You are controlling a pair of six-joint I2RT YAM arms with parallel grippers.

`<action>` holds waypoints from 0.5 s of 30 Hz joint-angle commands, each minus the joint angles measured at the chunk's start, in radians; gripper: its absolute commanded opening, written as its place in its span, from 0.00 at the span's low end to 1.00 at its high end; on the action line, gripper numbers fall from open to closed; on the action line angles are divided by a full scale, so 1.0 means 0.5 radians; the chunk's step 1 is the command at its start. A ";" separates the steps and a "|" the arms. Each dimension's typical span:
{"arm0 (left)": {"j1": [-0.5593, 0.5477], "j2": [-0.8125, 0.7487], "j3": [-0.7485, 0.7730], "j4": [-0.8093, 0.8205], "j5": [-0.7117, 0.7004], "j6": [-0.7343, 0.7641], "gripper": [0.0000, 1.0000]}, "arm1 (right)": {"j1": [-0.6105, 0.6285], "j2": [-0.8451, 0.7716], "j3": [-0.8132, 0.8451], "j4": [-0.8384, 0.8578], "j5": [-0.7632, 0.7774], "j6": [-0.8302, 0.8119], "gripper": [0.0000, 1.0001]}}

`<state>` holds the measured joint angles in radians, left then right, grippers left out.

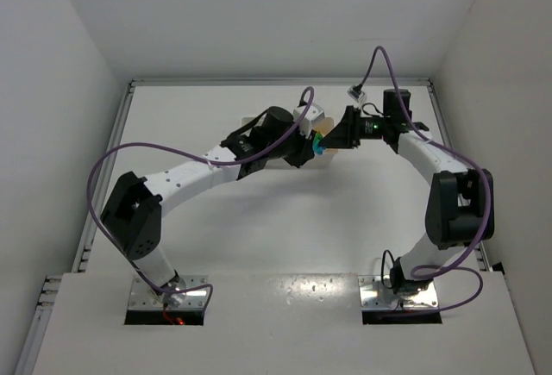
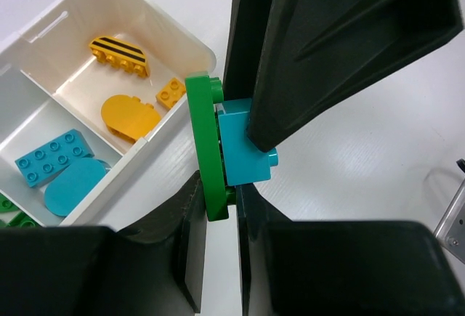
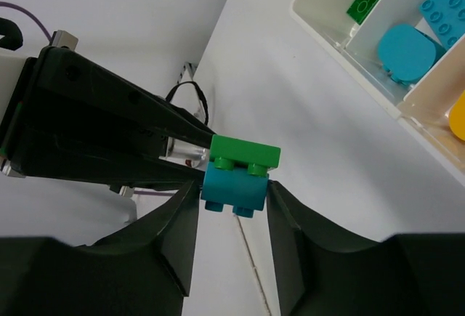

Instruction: Sort the legos into containers by color

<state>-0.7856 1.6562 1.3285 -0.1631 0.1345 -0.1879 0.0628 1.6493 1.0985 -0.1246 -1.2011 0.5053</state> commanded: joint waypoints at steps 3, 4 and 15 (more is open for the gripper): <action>0.019 0.029 0.113 0.099 -0.051 0.041 0.00 | 0.043 -0.001 0.076 0.019 -0.150 -0.053 0.41; 0.019 0.047 0.113 0.120 -0.072 0.041 0.00 | 0.064 -0.001 0.076 0.019 -0.202 -0.053 0.40; 0.059 -0.020 0.015 0.142 -0.532 0.228 0.00 | 0.062 -0.052 0.055 -0.030 -0.313 -0.102 0.00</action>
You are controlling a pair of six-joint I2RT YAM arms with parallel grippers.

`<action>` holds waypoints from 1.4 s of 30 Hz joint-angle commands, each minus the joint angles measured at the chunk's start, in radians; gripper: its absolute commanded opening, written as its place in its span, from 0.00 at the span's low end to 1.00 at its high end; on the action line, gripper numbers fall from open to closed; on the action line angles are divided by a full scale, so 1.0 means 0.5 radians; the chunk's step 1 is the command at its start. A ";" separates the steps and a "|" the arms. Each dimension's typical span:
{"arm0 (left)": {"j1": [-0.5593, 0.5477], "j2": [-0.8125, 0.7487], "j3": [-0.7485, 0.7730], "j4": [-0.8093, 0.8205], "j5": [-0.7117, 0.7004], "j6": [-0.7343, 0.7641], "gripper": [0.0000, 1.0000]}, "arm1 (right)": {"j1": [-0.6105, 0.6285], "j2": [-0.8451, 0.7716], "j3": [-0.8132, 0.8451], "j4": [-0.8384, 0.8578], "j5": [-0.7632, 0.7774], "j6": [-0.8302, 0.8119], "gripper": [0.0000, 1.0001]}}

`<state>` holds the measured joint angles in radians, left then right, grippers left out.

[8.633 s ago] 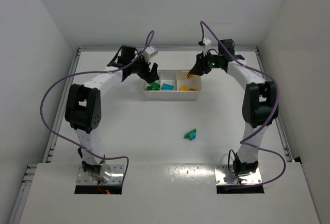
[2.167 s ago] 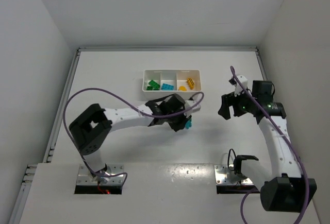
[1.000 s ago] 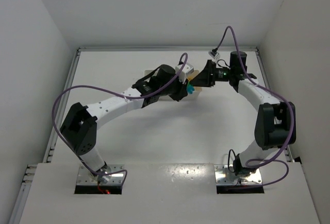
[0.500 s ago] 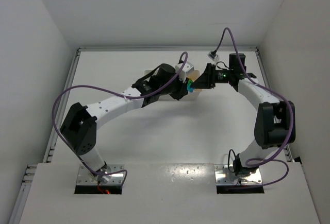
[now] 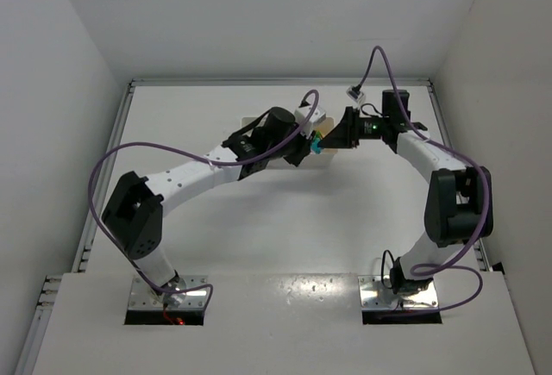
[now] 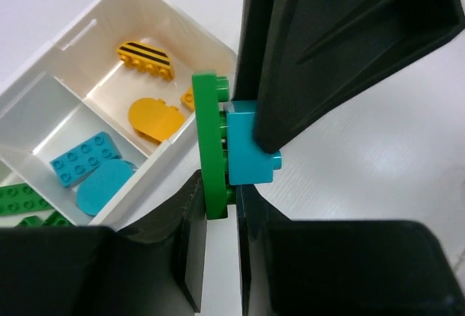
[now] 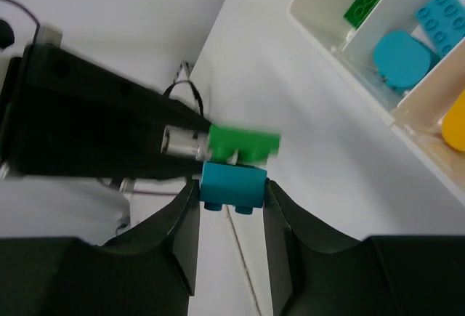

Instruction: Sort the legos into containers by color

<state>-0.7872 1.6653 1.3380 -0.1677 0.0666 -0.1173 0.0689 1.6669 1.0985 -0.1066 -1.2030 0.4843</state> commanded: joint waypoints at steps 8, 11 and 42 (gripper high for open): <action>0.389 -0.081 -0.025 0.173 -0.655 0.250 0.00 | 0.031 -0.152 0.239 -0.771 -0.316 -0.609 0.00; 0.509 -0.100 -0.025 0.096 -0.609 0.250 0.00 | 0.058 -0.091 0.322 -0.646 -0.184 -0.530 0.00; 0.896 0.063 0.192 -0.113 -0.056 0.026 0.98 | 0.553 1.066 1.432 -0.440 1.034 -0.517 0.00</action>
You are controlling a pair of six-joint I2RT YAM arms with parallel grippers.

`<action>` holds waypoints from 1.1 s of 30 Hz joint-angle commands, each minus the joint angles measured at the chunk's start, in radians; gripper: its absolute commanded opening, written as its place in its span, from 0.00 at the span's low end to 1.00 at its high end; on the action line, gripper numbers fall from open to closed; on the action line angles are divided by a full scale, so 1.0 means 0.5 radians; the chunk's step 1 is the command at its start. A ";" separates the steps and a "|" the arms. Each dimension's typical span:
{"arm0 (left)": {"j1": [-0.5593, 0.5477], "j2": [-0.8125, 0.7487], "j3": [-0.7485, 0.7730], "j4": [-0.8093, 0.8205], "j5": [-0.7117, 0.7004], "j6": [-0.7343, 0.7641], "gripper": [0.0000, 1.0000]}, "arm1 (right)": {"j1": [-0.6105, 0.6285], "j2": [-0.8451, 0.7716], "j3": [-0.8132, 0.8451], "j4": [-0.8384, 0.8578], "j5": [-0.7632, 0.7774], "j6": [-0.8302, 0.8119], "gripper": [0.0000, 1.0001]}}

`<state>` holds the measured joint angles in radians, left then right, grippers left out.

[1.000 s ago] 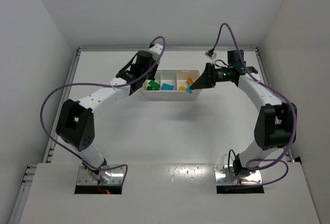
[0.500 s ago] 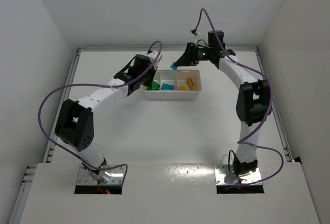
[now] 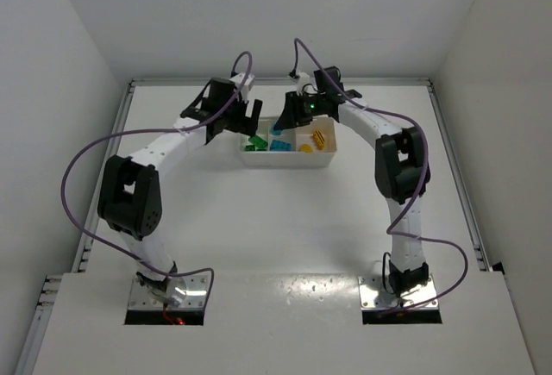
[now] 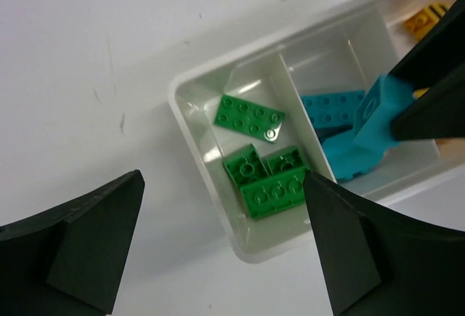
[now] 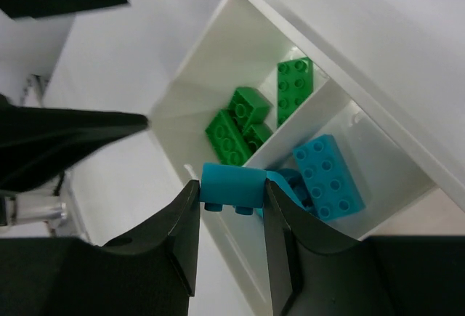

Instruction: Sort the legos into containers by color

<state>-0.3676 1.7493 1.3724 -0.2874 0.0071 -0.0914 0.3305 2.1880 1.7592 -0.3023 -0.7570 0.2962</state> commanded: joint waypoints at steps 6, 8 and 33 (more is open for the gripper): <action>0.161 -0.170 0.176 0.106 0.090 -0.072 0.99 | 0.094 0.024 0.148 -0.126 0.446 -0.276 0.56; 0.161 -0.188 0.158 0.087 -0.013 -0.072 0.99 | 0.112 -0.031 0.096 -0.126 0.535 -0.276 0.65; 0.413 -0.685 -0.674 0.170 -0.033 -0.100 0.99 | -0.639 -1.780 -1.855 0.335 0.977 -0.602 0.86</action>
<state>-0.1719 1.4628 1.0431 -0.2440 -0.0013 -0.1360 0.0326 1.3346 0.8410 -0.1970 -0.2348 0.0174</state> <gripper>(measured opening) 0.994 0.855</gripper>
